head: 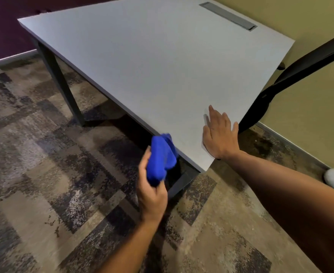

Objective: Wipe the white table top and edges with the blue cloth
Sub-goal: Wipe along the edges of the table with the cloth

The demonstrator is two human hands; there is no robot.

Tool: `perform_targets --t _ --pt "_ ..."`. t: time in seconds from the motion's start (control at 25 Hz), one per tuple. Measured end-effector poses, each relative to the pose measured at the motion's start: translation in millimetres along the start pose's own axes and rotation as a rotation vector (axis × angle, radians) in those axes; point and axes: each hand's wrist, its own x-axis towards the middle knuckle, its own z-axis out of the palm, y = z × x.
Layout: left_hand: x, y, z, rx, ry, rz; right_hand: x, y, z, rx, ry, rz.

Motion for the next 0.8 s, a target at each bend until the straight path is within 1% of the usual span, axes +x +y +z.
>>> perform_targets --t 0.12,0.2,0.28,0.4,0.48,0.68,0.8 --pt "68.5 8.9 -16.6 0.011 0.210 0.078 -0.5 0.0 -2.0 0.005 0.021 -0.006" --pt "106.2 9.7 -27.7 0.042 0.279 0.098 -0.6 -0.1 -1.9 -0.018 0.027 -0.018" --pt "134.4 7.7 -30.9 0.072 0.243 0.086 0.0 -0.6 -2.2 -0.026 0.027 -0.027" --pt "158.6 1.7 -21.6 0.111 0.160 -0.009 1.2 -0.3 -4.4 -0.032 0.011 -0.028" --pt "162.5 -3.8 -8.8 0.129 0.135 -0.058 0.6 1.3 -4.4 -0.046 0.010 -0.024" --pt "134.9 -3.9 16.8 0.081 0.200 -0.103 -0.7 -0.7 -7.5 -0.045 -0.004 -0.029" --pt "111.6 -3.0 23.3 0.025 0.196 -0.121 -2.2 -0.2 -8.4 -0.054 -0.014 -0.023"
